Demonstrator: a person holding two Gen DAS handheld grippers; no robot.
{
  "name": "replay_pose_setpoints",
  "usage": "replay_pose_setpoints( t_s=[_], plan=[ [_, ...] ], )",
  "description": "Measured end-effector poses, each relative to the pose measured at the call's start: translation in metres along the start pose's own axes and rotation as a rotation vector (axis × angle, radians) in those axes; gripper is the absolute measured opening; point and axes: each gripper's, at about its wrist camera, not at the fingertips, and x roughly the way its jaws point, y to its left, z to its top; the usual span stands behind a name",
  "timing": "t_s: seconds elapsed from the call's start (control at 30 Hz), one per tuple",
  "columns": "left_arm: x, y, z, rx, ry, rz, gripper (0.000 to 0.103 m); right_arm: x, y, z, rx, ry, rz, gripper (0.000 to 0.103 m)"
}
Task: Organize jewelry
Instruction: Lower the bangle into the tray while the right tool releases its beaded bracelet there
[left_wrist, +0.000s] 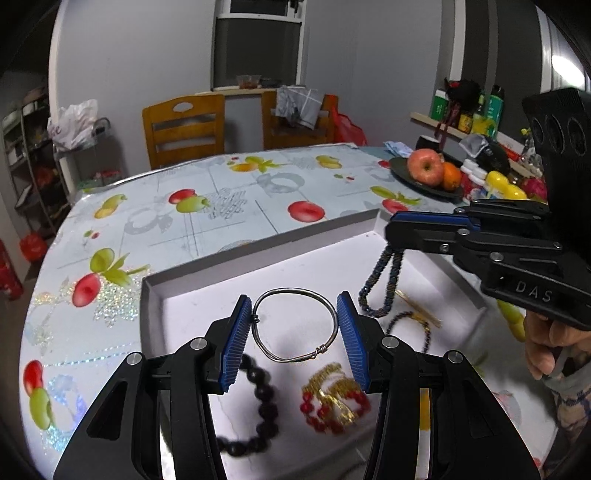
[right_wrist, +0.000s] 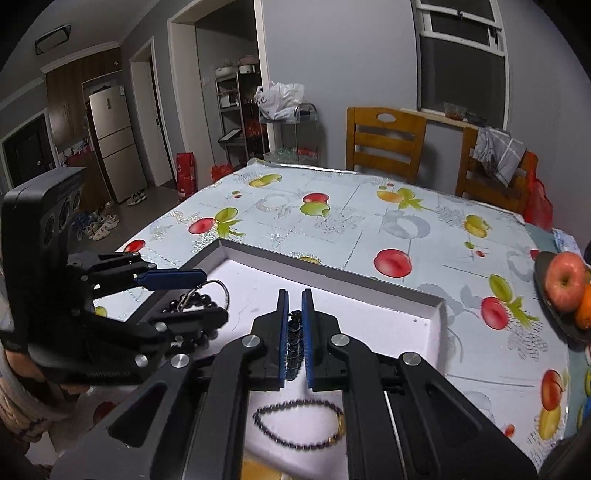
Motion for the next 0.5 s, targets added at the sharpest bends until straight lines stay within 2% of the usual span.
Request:
replay_pose_setpoints(
  t_s=[0.27, 0.5],
  plan=[
    [0.030, 0.007, 0.007, 0.004, 0.038, 0.014, 0.049, 0.041, -0.021, 0.002, 0.051, 0.073, -0.018, 0.007],
    [0.043, 0.008, 0.008, 0.011, 0.081, -0.014, 0.049, 0.053, -0.039, -0.004, 0.082, 0.118, -0.048, 0.007]
  ],
)
